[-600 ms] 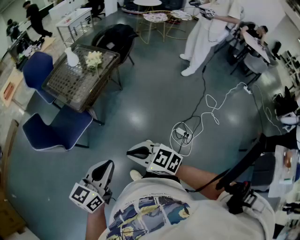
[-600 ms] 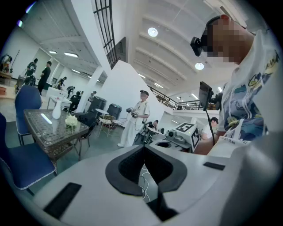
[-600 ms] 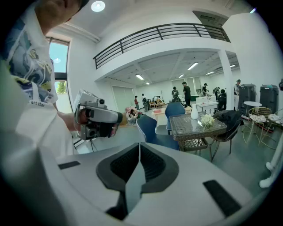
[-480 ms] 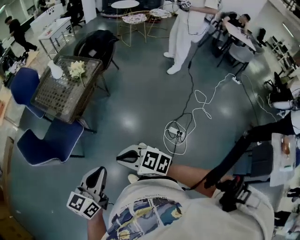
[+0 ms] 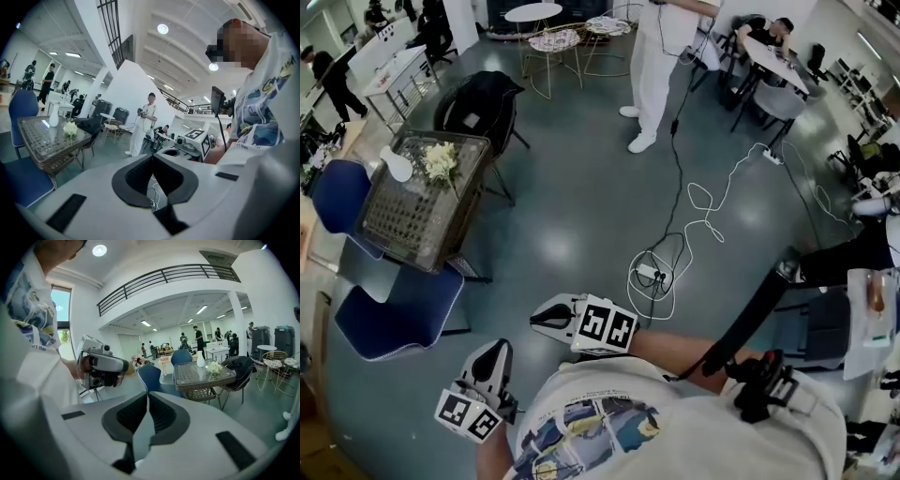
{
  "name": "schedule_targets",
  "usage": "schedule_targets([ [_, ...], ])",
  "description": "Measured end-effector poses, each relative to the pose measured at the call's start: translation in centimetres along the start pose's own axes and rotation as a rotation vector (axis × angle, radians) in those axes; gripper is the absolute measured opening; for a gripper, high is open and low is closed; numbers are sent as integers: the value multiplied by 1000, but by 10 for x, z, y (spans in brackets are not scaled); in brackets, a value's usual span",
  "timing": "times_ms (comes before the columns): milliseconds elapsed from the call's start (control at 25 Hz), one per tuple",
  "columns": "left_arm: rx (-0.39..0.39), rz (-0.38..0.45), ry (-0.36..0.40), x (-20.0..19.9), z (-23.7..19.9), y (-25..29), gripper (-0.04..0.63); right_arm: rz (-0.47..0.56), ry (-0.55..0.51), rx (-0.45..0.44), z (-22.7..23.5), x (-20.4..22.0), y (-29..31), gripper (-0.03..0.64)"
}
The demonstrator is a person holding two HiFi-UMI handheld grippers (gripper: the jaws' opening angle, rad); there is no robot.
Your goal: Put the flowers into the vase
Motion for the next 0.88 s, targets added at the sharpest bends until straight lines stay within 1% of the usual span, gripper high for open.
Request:
schedule_targets([
  [160,15,-36,-9,-2,-19,43,9,0,38,-8,42,-2,-5,20],
  [240,3,-35,-6,-11,-23,59,9,-9,36,-23,58,-8,-11,20],
  [440,-28,-23,-5,-67,-2,77,9,-8,29,-55,69,-49,-48,21],
  [560,-65,-23,2,-87,-2,93,9,4,19,-63,87,-64,-62,21],
  [640,-83,-19,3,-91,-10,107,9,0,6,-73,105,-66,-62,21],
  [760,-109,-17,-19,-86,-17,121,9,-25,23,-92,126,-56,-59,21],
  [880,-129,-3,-19,-95,-32,134,9,-26,18,-111,152,-65,-50,21],
])
Point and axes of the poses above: the fingertips, and each gripper's own axes: y forward along the fingers, z to its right, x out of its underside, the point moved 3 cm from there along -y, backward along the fingers, and after that the axes turned 9 degrees about y, right-handed, at the moved point
